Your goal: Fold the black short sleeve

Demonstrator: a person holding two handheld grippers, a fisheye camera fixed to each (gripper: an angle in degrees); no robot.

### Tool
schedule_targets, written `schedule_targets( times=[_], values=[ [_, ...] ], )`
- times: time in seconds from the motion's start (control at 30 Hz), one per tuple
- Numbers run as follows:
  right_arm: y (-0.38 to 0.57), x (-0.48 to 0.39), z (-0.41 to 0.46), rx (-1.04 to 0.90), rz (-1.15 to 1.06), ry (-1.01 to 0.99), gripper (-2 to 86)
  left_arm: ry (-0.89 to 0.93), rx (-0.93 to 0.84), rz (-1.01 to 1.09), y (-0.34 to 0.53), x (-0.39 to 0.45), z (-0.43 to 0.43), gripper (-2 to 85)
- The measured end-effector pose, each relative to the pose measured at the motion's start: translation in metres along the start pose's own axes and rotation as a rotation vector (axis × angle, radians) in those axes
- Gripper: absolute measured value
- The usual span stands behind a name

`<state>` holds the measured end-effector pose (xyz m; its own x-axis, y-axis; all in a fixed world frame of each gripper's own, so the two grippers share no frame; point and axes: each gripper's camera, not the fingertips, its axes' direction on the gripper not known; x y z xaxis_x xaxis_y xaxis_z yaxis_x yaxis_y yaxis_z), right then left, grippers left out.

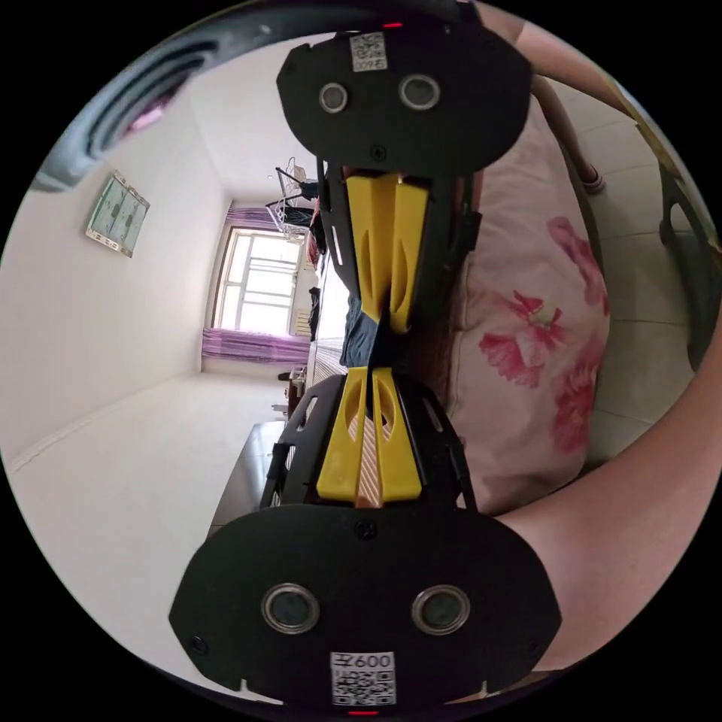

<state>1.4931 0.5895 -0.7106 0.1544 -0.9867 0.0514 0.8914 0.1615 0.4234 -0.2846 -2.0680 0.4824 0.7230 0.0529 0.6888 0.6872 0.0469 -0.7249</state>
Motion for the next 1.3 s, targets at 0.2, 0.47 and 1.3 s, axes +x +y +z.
schedule_targets(
  times=[0.2, 0.47, 1.3],
  values=[
    [0.011, -0.011, 0.006, -0.210, -0.020, 0.102, -0.8, -0.017, -0.022, -0.035, -0.011, 0.043, -0.013, 1.3],
    [0.112, 0.011, -0.033, -0.493, -0.106, 0.187, -0.8, 0.018, -0.082, -0.087, -0.027, 0.098, -0.021, 1.3],
    [-0.091, 0.122, -0.360, -0.324, -0.040, 0.110, -0.8, 0.019, -0.216, -0.291, -0.220, 0.067, -0.103, 1.3]
  ],
)
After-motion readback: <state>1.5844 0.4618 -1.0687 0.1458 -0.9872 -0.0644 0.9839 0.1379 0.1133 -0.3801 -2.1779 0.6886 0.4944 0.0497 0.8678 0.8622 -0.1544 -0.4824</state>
